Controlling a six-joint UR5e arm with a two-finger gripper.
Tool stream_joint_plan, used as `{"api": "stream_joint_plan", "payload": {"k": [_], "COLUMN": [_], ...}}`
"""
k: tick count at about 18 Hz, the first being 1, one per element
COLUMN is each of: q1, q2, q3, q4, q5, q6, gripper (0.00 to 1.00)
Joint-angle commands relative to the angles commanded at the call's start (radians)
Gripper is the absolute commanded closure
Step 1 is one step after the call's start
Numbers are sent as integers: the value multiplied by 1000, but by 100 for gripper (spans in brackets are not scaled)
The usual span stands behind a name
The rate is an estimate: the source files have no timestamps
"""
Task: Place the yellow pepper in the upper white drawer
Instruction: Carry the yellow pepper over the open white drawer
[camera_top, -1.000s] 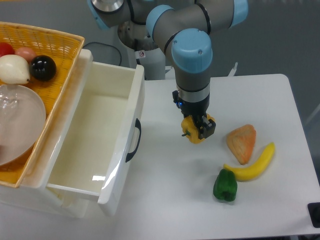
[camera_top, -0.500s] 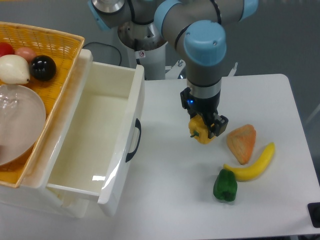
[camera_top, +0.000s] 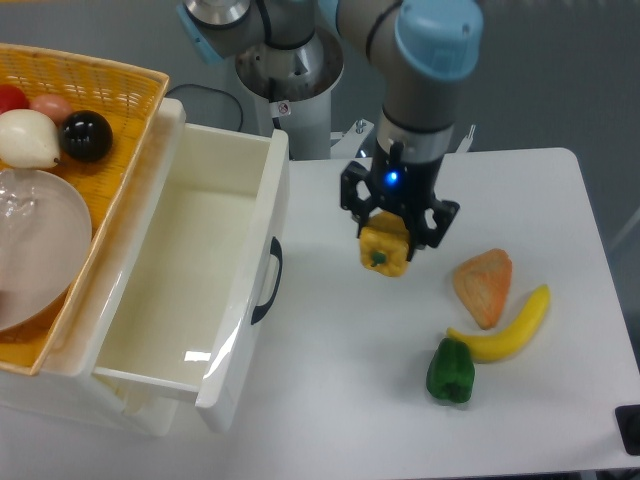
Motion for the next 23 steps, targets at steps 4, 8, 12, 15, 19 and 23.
{"api": "stream_joint_plan", "payload": {"k": [4, 8, 12, 15, 19, 23], "q1": [-23, -98, -170, -228, -235, -236], "q2": [77, 81, 71, 65, 74, 77], "q3": [-14, -32, -41, -48, -72, -89], "q4": [0, -1, -5, -5, -2, 5], "q5": [-101, -94, -36, 29, 29, 27], "q6": [-192, -243, -268, -266, -266, -268], "gripper": [93, 93, 93, 93, 92, 89]}}
